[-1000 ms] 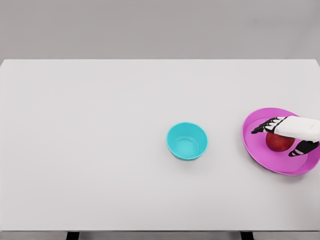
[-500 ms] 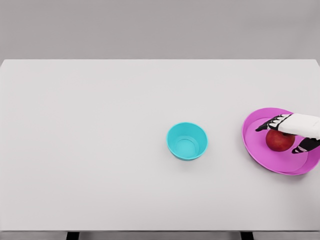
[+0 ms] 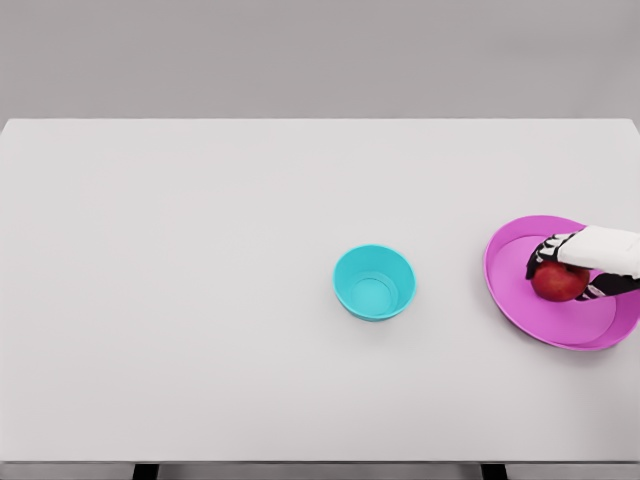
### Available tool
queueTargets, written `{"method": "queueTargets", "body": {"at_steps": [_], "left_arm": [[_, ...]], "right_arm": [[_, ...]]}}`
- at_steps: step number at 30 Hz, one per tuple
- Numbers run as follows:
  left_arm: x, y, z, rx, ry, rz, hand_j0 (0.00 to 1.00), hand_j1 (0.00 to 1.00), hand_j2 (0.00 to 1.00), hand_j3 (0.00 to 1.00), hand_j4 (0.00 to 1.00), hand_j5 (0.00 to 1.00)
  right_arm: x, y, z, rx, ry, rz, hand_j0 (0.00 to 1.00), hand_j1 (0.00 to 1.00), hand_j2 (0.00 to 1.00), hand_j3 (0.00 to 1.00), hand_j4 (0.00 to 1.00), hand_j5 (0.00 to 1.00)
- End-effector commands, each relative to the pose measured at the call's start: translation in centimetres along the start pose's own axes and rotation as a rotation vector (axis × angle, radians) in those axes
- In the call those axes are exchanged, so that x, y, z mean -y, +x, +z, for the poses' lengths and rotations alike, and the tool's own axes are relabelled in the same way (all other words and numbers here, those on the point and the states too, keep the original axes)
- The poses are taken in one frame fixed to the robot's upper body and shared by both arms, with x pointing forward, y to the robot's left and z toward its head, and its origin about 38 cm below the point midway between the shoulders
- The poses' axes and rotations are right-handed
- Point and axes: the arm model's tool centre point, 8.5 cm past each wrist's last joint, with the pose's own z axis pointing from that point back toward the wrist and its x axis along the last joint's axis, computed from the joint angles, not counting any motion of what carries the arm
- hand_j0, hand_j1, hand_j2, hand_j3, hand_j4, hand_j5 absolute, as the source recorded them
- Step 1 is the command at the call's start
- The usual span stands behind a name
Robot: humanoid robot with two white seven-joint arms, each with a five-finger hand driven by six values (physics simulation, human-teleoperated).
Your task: Put the apple from the pink plate into the blue bowl with your right arm
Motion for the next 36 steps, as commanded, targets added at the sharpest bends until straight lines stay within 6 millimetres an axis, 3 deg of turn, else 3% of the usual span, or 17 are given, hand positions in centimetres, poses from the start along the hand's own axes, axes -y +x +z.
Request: {"method": "queueTargets", "body": {"at_steps": [1,14,27,36], "left_arm": [[0.0,0.0,0.0,0.000,0.000,0.000,1.00,1.00,1.00,1.00,1.00,1.00],[0.0,0.0,0.0,0.000,0.000,-0.001,1.00,1.00,1.00,1.00,1.00,1.00],[0.0,0.0,0.0,0.000,0.000,0.000,1.00,1.00,1.00,1.00,1.00,1.00],[0.0,0.0,0.0,0.000,0.000,-0.001,1.00,1.00,1.00,1.00,1.00,1.00]], "right_arm": [[0.2,0.0,0.1,0.001,-0.005,0.000,0.45,0.45,0.45,0.45,0.45,0.45],[4.2,0.1,0.8,-0.004,-0.082,0.059,0.45,0.45,0.45,0.45,0.45,0.45],[7.9,6.7,-1.4,0.171,-0.172,0.201,0.45,0.45,0.45,0.45,0.45,0.45],[8.6,10.5,-3.1,0.280,-0.214,0.242,0.45,0.45,0.45,0.45,0.45,0.45]]}}
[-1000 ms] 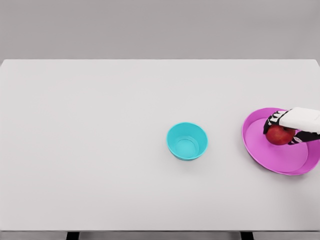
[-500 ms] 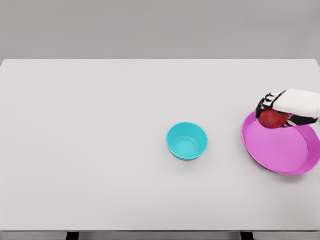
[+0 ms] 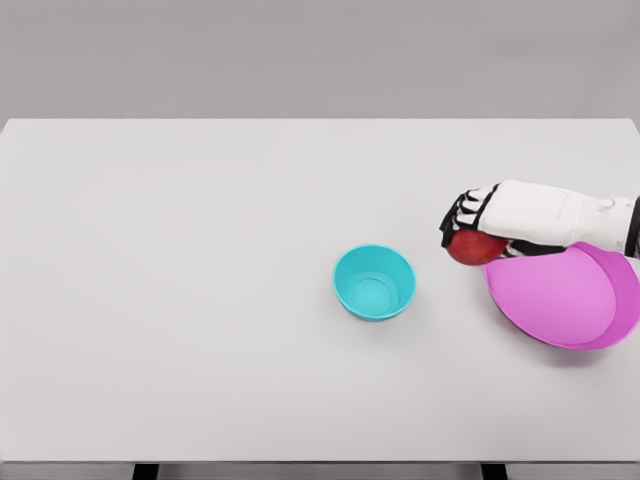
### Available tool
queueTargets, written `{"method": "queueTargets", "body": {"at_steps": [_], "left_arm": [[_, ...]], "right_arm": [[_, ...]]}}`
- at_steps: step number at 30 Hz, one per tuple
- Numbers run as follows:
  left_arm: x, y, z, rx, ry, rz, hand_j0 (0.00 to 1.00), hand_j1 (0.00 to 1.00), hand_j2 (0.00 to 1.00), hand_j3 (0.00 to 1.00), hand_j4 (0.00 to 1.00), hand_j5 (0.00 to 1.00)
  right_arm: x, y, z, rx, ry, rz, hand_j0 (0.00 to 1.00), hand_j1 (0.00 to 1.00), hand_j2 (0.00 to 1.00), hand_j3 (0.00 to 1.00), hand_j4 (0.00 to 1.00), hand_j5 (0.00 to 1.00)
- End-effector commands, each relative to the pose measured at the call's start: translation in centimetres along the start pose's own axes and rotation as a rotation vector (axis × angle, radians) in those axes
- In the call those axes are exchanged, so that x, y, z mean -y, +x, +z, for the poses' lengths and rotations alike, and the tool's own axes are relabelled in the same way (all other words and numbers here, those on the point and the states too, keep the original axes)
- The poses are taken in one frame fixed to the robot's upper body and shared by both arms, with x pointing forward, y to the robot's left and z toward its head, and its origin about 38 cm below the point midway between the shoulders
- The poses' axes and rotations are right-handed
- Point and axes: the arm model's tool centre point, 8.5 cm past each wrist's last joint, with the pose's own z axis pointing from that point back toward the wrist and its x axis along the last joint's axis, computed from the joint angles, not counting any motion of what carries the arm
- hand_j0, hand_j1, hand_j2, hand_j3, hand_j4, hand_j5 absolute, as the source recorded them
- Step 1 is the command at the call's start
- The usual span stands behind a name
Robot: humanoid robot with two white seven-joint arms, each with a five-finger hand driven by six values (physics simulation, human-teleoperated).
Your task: Put the apple from the pink plate into the blue bowl with your right arm
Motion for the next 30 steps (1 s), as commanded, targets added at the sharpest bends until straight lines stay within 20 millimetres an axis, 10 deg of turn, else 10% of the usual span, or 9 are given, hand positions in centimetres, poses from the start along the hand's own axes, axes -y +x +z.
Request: {"method": "queueTargets", "body": {"at_steps": [1,30], "left_arm": [[0.0,0.0,0.0,0.000,0.000,0.000,1.00,1.00,1.00,1.00,1.00,1.00],[0.0,0.0,0.0,0.000,0.000,0.000,1.00,1.00,1.00,1.00,1.00,1.00]], "right_arm": [[0.4,0.9,-0.9,0.034,-0.026,0.000,0.46,0.46,0.46,0.46,0.46,0.46],[1.0,4.4,-8.5,0.217,-0.004,0.042,0.47,0.47,0.47,0.47,0.47,0.47]]}}
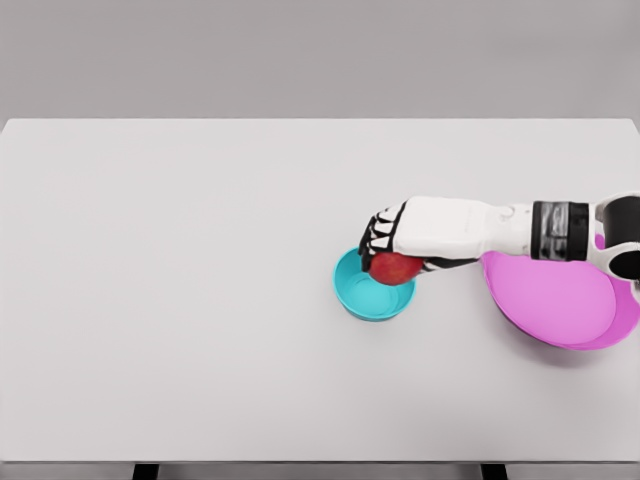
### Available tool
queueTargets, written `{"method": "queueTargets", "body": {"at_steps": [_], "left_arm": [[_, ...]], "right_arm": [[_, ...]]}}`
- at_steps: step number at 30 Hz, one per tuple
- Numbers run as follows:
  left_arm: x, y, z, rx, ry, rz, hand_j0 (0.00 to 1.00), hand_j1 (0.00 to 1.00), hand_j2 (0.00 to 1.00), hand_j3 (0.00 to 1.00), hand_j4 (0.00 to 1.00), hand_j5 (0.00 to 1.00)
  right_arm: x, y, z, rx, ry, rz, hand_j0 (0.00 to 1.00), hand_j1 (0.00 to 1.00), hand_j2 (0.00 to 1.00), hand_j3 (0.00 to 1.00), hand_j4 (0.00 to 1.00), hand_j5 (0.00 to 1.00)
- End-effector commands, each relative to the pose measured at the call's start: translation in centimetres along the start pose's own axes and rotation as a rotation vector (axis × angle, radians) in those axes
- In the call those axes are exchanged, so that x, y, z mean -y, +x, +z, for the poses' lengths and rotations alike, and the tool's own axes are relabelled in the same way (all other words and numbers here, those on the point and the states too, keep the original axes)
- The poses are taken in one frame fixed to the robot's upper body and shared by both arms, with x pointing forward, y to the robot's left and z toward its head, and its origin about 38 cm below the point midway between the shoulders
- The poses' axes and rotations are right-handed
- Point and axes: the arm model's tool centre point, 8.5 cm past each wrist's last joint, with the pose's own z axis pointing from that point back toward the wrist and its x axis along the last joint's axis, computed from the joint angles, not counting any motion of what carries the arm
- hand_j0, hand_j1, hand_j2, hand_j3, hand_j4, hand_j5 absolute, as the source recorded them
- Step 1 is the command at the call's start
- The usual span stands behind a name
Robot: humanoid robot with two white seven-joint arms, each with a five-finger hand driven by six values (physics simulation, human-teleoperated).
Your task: Put the apple from the pink plate into the blue bowl with your right arm
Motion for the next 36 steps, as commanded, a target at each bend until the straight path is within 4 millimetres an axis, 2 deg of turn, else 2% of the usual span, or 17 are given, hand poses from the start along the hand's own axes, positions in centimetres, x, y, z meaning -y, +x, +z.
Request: {"method": "queueTargets", "body": {"at_steps": [1,6,8,10,11,12,13,21,26,28,29,32,36], "left_arm": [[0.0,0.0,0.0,0.000,0.000,0.000,1.00,1.00,1.00,1.00,1.00,1.00],[0.0,0.0,0.0,0.000,0.000,0.000,1.00,1.00,1.00,1.00,1.00,1.00],[0.0,0.0,0.0,0.000,0.000,0.000,1.00,1.00,1.00,1.00,1.00,1.00],[0.0,0.0,0.0,0.000,0.000,0.000,1.00,1.00,1.00,1.00,1.00,1.00],[0.0,0.0,0.0,0.000,0.000,0.000,1.00,1.00,1.00,1.00,1.00,1.00],[0.0,0.0,0.0,0.000,0.000,-0.001,1.00,1.00,1.00,1.00,1.00,1.00],[0.0,0.0,0.0,0.000,0.000,0.000,1.00,1.00,1.00,1.00,1.00,1.00],[0.0,0.0,0.0,0.000,0.000,0.000,1.00,1.00,1.00,1.00,1.00,1.00],[0.0,0.0,0.0,0.000,0.000,0.000,1.00,1.00,1.00,1.00,1.00,1.00],[0.0,0.0,0.0,0.000,0.000,0.000,1.00,1.00,1.00,1.00,1.00,1.00],[0.0,0.0,0.0,0.000,0.000,0.000,1.00,1.00,1.00,1.00,1.00,1.00],[0.0,0.0,0.0,0.000,0.000,0.000,1.00,1.00,1.00,1.00,1.00,1.00],[0.0,0.0,0.0,0.000,0.000,0.000,1.00,1.00,1.00,1.00,1.00,1.00]], "right_arm": [[-0.2,0.3,-0.9,0.018,0.001,-0.009,0.47,0.47,0.47,0.47,0.47,0.47],[-0.8,-0.4,-1.4,0.015,0.024,-0.026,0.48,0.48,0.48,0.48,0.48,0.48],[-0.8,-0.5,-1.4,0.013,0.025,-0.028,0.54,0.54,0.54,0.54,0.54,0.54],[-0.9,-0.4,-1.4,0.013,0.026,-0.028,0.56,0.56,0.56,0.56,0.56,0.56],[-0.9,-0.4,-1.4,0.013,0.026,-0.028,0.69,0.69,0.69,0.69,0.69,0.69],[-0.8,-0.4,-1.4,0.015,0.025,-0.029,0.78,0.78,0.78,0.78,0.78,0.78],[-0.9,-0.4,-1.4,0.013,0.026,-0.028,1.00,1.00,1.00,1.00,1.00,1.00],[-0.8,-0.3,-1.5,0.018,0.028,-0.025,1.00,1.00,1.00,1.00,1.00,1.00],[0.3,-0.5,-1.0,0.009,0.018,0.002,1.00,1.00,1.00,1.00,1.00,1.00],[1.4,-0.2,-0.8,0.016,0.004,0.027,1.00,1.00,1.00,1.00,1.00,1.00],[2.0,-0.2,-0.3,0.008,-0.004,0.041,1.00,1.00,1.00,1.00,1.00,1.00],[4.0,-1.6,3.7,-0.092,-0.050,0.076,1.00,1.00,1.00,1.00,1.00,1.00],[4.4,-2.9,7.3,-0.189,-0.102,0.063,1.00,1.00,1.00,1.00,1.00,1.00]]}}
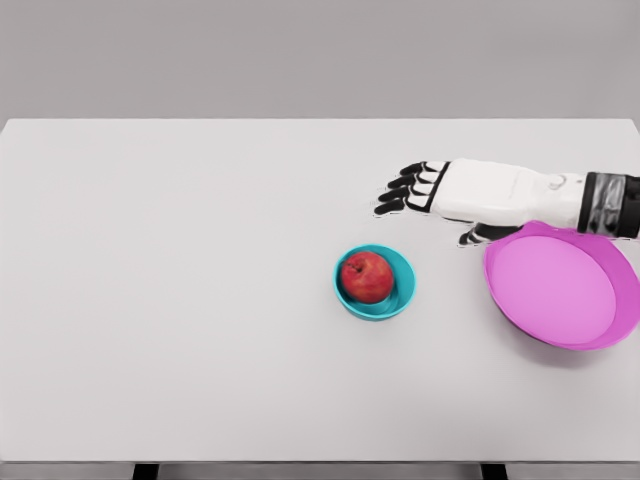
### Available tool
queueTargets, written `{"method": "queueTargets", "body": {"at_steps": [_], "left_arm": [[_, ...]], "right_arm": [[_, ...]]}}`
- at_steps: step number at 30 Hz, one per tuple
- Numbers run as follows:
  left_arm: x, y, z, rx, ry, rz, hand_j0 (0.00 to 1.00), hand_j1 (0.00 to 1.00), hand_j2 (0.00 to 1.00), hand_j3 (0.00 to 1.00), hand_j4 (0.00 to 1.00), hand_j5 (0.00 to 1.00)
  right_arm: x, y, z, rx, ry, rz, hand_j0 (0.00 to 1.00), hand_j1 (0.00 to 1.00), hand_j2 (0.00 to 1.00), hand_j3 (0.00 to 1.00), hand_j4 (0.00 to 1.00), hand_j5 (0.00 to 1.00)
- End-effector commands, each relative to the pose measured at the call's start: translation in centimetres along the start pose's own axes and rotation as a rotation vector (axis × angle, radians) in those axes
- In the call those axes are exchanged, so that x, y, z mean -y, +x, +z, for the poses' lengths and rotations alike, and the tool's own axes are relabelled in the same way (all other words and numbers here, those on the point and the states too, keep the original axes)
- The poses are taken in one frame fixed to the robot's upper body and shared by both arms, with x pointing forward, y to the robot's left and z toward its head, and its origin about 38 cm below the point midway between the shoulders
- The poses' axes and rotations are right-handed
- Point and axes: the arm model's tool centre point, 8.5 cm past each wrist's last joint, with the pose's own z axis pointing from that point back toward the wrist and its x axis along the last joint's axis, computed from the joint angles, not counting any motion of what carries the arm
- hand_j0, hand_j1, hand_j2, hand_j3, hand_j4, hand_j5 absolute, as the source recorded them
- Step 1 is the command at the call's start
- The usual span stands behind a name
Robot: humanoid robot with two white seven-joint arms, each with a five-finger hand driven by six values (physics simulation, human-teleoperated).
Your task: Put the apple from the pink plate into the blue bowl with your right arm
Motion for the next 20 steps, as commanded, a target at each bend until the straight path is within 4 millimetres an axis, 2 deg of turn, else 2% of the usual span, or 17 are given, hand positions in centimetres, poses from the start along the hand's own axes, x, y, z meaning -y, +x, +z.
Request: {"method": "queueTargets", "body": {"at_steps": [1,3,4,5,7,8,10,11,14,17,20], "left_arm": [[0.0,0.0,0.0,0.000,0.000,0.000,1.00,1.00,1.00,1.00,1.00,1.00],[0.0,0.0,0.0,0.000,0.000,0.000,1.00,1.00,1.00,1.00,1.00,1.00],[0.0,0.0,0.0,0.000,0.000,-0.001,1.00,1.00,1.00,1.00,1.00,1.00],[0.0,0.0,0.0,0.000,0.000,0.000,1.00,1.00,1.00,1.00,1.00,1.00],[0.0,0.0,0.0,0.000,0.000,0.000,1.00,1.00,1.00,1.00,1.00,1.00],[0.0,0.0,0.0,0.000,0.000,0.000,1.00,1.00,1.00,1.00,1.00,1.00],[0.0,0.0,0.0,0.000,0.000,0.000,1.00,1.00,1.00,1.00,1.00,1.00],[0.0,0.0,0.0,0.000,0.000,0.000,1.00,1.00,1.00,1.00,1.00,1.00],[0.0,0.0,0.0,0.000,0.000,0.000,1.00,1.00,1.00,1.00,1.00,1.00],[0.0,0.0,0.0,0.000,0.000,0.000,1.00,1.00,1.00,1.00,1.00,1.00],[0.0,0.0,0.0,0.000,0.000,0.000,1.00,1.00,1.00,1.00,1.00,1.00]], "right_arm": [[2.7,-1.8,3.5,-0.098,-0.075,0.032,1.00,1.00,1.00,1.00,1.00,1.00],[1.6,-3.1,5.3,-0.162,-0.081,-0.013,1.00,1.00,1.00,1.00,1.00,1.00],[1.6,-3.8,6.5,-0.197,-0.074,-0.015,1.00,1.00,1.00,1.00,1.00,1.00],[1.2,-4.4,6.9,-0.216,-0.070,-0.032,1.00,1.00,1.00,1.00,1.00,1.00],[-0.8,-7.0,8.2,-0.291,-0.062,-0.118,1.00,1.00,1.00,1.00,1.00,1.00],[-1.2,-7.5,8.4,-0.303,-0.064,-0.134,1.00,1.00,1.00,1.00,1.00,1.00],[-1.8,-7.6,6.6,-0.280,-0.114,-0.175,1.00,1.00,1.00,1.00,1.00,1.00],[-2.6,-7.6,6.7,-0.285,-0.104,-0.192,1.00,1.00,1.00,1.00,1.00,1.00],[-3.2,-7.8,6.9,-0.297,-0.103,-0.209,1.00,1.00,1.00,1.00,1.00,1.00],[-4.4,-7.8,5.8,-0.284,-0.105,-0.242,1.00,1.00,1.00,1.00,1.00,1.00],[-4.3,-7.7,5.6,-0.281,-0.107,-0.240,1.00,1.00,1.00,1.00,1.00,1.00]]}}
